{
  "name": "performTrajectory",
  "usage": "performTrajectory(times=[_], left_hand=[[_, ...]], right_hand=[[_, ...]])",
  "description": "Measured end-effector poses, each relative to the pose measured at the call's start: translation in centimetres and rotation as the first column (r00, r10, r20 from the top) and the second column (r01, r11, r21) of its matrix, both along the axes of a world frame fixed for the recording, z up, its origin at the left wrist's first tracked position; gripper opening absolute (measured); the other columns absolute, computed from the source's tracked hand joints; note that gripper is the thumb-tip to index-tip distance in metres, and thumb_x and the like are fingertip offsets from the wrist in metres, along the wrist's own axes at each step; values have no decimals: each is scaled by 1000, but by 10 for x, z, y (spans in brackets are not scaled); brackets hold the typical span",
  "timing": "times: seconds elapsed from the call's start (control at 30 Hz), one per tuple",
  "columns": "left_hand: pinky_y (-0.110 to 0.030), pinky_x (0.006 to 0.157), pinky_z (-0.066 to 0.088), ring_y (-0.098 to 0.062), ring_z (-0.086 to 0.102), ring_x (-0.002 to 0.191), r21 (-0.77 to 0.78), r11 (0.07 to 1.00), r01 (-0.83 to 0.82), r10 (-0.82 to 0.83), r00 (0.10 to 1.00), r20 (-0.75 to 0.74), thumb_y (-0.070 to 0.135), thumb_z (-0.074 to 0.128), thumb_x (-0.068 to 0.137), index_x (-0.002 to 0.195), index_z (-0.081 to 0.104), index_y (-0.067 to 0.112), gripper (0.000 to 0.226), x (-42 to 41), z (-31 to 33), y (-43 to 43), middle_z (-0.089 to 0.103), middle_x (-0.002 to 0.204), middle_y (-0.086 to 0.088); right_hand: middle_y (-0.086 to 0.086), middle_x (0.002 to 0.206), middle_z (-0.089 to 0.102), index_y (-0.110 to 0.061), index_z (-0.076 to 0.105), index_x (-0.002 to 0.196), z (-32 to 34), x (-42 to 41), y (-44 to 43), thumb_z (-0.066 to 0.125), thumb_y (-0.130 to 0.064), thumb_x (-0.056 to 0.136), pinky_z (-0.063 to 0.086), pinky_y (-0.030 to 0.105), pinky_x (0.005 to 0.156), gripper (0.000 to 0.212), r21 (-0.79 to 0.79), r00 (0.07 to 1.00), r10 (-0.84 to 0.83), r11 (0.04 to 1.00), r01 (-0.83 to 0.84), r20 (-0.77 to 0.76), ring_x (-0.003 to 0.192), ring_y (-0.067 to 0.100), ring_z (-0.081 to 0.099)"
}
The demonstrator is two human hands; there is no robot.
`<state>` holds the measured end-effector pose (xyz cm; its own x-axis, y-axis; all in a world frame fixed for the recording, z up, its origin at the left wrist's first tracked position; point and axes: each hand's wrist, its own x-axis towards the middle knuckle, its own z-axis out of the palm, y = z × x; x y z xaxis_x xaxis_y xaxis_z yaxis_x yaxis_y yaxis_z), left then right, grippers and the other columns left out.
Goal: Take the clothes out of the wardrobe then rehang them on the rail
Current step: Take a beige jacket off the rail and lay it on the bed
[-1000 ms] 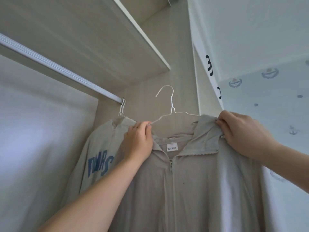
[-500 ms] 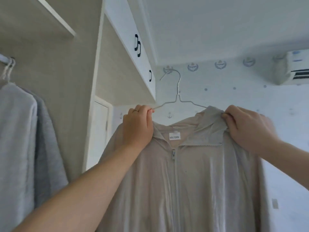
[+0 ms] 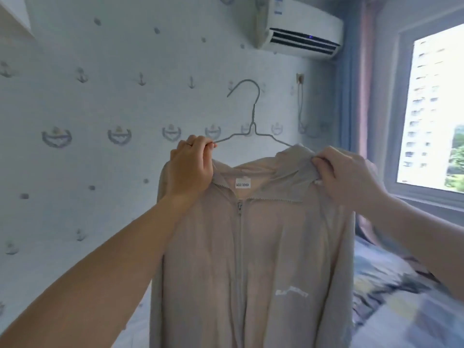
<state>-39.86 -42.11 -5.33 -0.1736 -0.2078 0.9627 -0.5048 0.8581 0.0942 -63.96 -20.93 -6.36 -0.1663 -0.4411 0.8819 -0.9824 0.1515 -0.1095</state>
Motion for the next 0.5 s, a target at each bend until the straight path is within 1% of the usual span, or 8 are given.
performTrajectory(times=[0.07,0.13,0.2,0.27,0.33,0.37,0.43,0.5], left_hand=[[-35,69,42,-28,58,84,33,997,74,-74,997,22,25,43,102,100,65,15,24,-48,-25,-1,66,94,-1],[-38,68,45,-29,59,82,62,985,164,-167,985,44,24,45,101,99,65,13,23,-95,-48,4,65,92,-3],[-42,70,48,-31,59,83,106,962,252,-260,963,67,21,48,101,99,66,11,21,-142,-67,13,65,93,-5],[-42,75,45,-32,58,87,171,927,333,-352,932,90,19,49,101,101,66,12,19,-187,-84,26,65,96,-6],[-38,76,42,-30,57,90,216,888,406,-433,896,99,20,50,102,103,66,14,17,-227,-98,43,65,99,-4],[-38,75,43,-30,57,90,227,870,438,-469,877,103,20,49,102,104,66,15,17,-246,-105,52,64,100,-3],[-42,76,48,-30,57,90,260,819,512,-553,824,120,20,48,103,105,66,14,19,-278,-116,70,65,101,-3],[-48,82,46,-32,58,93,303,737,605,-661,738,135,17,47,103,105,67,10,21,-308,-123,90,66,103,-6]], right_hand=[[-11,74,55,-23,56,86,-24,-31,18,45,-35,98,47,39,61,21,33,999,-33,999,32,40,68,26,56],[-13,71,52,-22,55,85,-45,-59,39,47,-33,98,51,43,62,19,69,992,-98,993,93,74,66,27,56],[-14,72,50,-24,54,85,-65,-83,61,49,-32,98,49,40,61,16,106,974,-207,975,197,93,67,28,57],[-8,76,58,-22,57,87,-81,-103,87,50,-31,98,44,35,62,16,127,939,-327,941,314,105,71,30,60],[-1,86,67,-19,60,90,-94,-119,114,50,-31,99,41,35,65,17,158,885,-451,888,431,120,77,32,62],[1,89,68,-17,61,92,-99,-125,128,51,-30,99,42,35,66,18,176,855,-503,859,480,125,79,33,63],[3,92,68,-15,62,93,-107,-132,155,51,-29,99,44,37,67,19,212,803,-582,807,551,131,81,34,63],[5,92,68,-13,63,94,-113,-135,180,50,-27,99,47,40,70,19,243,755,-640,762,600,142,84,33,62]])
